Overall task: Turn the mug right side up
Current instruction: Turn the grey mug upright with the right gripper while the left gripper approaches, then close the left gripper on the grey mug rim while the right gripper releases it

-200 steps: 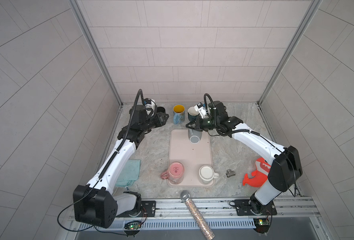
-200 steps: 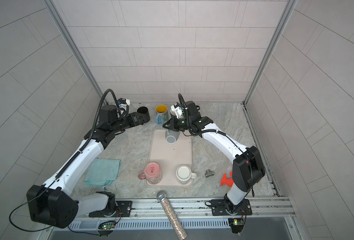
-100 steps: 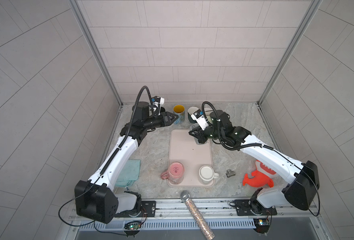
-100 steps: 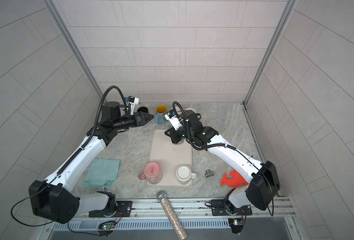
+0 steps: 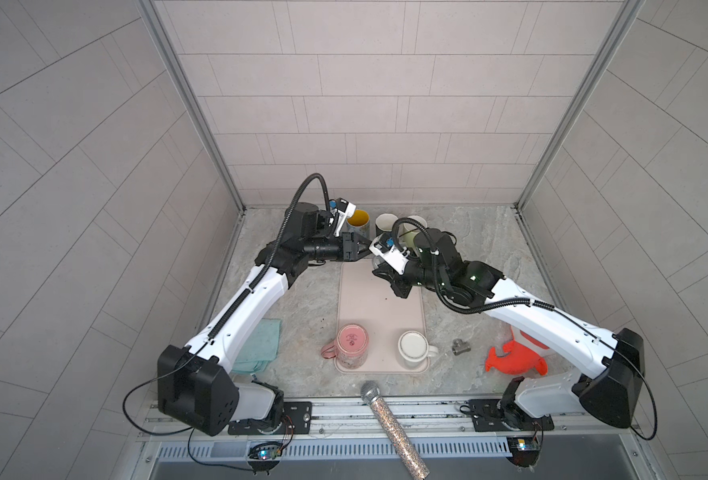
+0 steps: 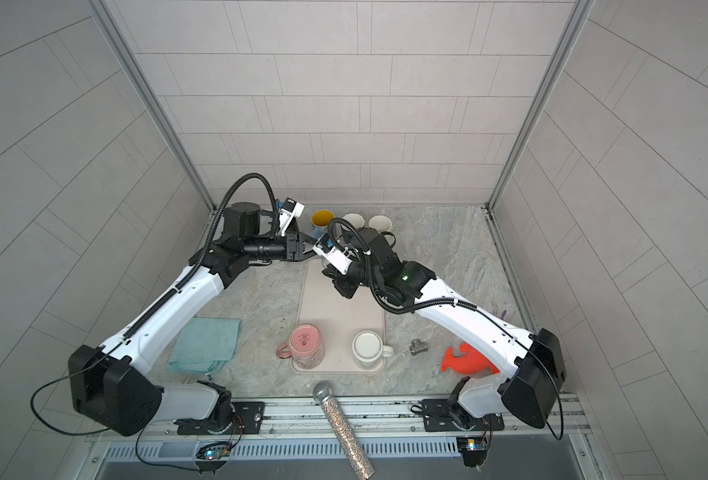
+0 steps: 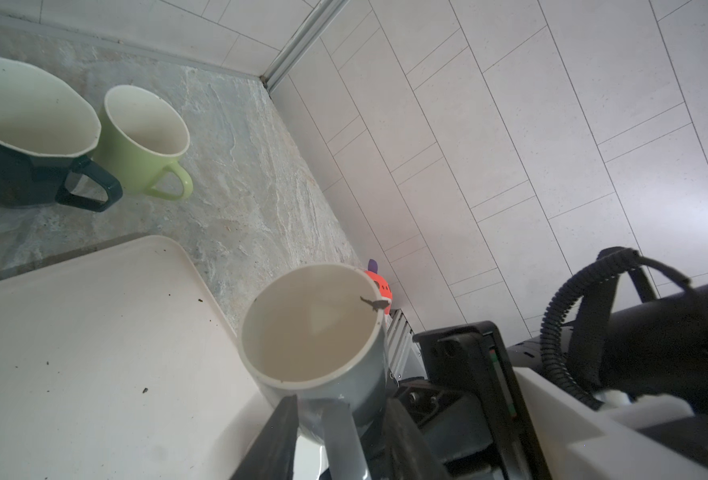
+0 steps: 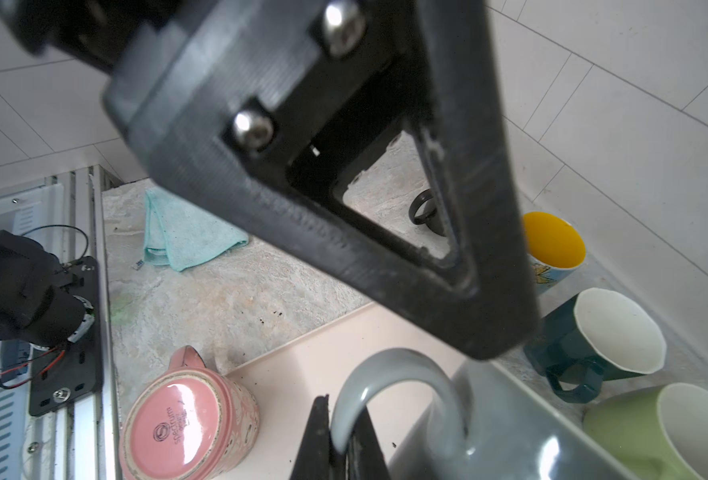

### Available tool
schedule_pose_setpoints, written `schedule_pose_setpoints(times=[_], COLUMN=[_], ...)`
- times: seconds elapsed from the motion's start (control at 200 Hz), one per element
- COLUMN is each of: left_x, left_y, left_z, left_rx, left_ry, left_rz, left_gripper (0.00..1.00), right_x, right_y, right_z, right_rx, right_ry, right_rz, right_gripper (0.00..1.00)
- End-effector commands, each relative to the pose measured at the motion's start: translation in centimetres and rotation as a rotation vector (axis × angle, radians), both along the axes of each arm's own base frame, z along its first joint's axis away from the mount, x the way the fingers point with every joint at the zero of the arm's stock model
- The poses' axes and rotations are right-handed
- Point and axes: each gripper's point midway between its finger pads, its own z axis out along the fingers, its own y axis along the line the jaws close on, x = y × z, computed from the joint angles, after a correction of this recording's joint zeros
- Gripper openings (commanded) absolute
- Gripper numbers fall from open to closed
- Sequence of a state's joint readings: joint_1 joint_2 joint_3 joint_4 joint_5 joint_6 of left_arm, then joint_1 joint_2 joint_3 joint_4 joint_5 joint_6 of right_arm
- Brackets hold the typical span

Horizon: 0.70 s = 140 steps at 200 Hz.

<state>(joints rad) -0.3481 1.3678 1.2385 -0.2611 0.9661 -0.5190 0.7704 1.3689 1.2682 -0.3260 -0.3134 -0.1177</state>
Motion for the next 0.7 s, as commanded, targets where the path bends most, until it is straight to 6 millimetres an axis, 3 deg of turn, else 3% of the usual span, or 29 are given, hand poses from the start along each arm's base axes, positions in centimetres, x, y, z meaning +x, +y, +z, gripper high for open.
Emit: schedule_pose_setpoints(times=[0.0,0.345,0.696], left_x=[-0.9,-2.0,-2.3], left_y=[-0.4,-1.1,-1.5], left_z=[0.7,-0.5,-2.4], left_rx=[-0.002,0.046,0.099], left_ry=[-0.007,0.034,0.087], left_rz=[-0.053,-0.113,-0.139], left_gripper=[0.40,0.43,0.38], right_x=[0.1,0.1,0.1], right_y=[-0.3,0.5,0.8], right_z=[3.4,3.0,2.8], right_rx=[0.009,-0.037,-0.062], right_ry=[-0.162,-0.196,-0.215], right_rz=[0.004,0.020,0.025], right_gripper=[0.00,0.00,0.00])
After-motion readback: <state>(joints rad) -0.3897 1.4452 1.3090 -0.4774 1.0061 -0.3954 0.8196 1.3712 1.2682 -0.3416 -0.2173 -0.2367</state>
